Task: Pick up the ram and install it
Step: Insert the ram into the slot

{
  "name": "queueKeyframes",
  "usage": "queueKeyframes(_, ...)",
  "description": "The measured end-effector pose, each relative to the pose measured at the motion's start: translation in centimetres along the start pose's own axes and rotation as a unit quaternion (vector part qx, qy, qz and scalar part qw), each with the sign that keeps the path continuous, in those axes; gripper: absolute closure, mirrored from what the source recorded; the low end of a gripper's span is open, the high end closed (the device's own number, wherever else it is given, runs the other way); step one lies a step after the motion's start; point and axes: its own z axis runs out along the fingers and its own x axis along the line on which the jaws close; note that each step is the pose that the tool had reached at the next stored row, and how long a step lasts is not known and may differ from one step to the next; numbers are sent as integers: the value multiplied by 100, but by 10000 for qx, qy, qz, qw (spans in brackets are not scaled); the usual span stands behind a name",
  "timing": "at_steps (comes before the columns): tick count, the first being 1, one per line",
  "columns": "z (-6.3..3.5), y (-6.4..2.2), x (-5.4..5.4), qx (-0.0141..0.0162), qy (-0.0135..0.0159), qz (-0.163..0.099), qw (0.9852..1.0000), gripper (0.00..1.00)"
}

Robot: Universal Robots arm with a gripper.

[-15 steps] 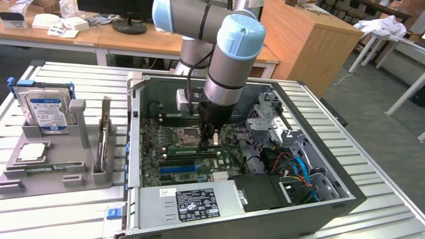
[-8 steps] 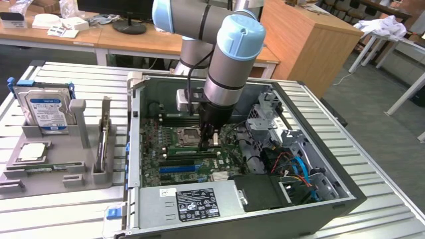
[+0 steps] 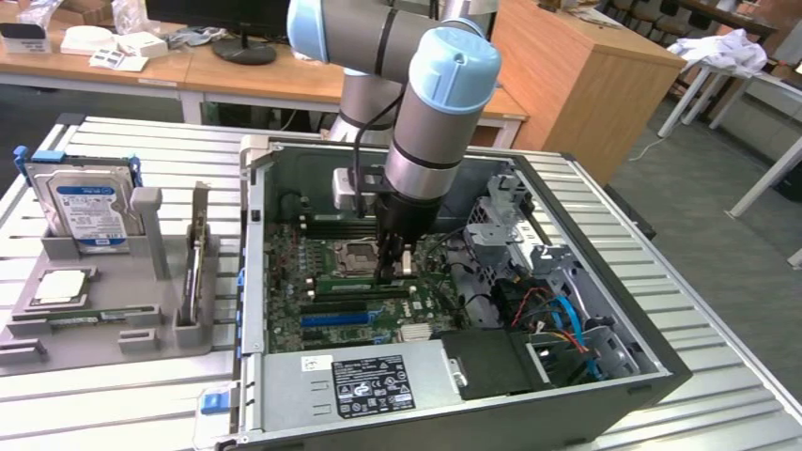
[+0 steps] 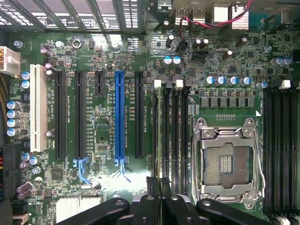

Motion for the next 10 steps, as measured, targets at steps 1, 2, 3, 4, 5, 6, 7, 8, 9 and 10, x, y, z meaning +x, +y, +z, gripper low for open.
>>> queueKeyframes(1,0,0,0,0,0,-1,10000,88)
queueKeyframes(2,0,0,0,0,0,0,10000,88)
queueKeyframes(3,0,0,0,0,0,0,10000,88)
queueKeyframes(4,1,0,0,0,0,0,10000,88)
queueKeyframes(5,6,-1,-1,1,-2,0,10000,88)
queueKeyframes(6,9,-1,-1,0,-1,-1,10000,88)
queueKeyframes(7,8,0,0,0,0,0,10000,88)
queueKeyframes(8,8,0,0,0,0,0,10000,88)
queueKeyframes(9,8,0,0,0,-1,0,10000,88)
queueKeyframes(10,9,0,-1,0,-1,-1,10000,88)
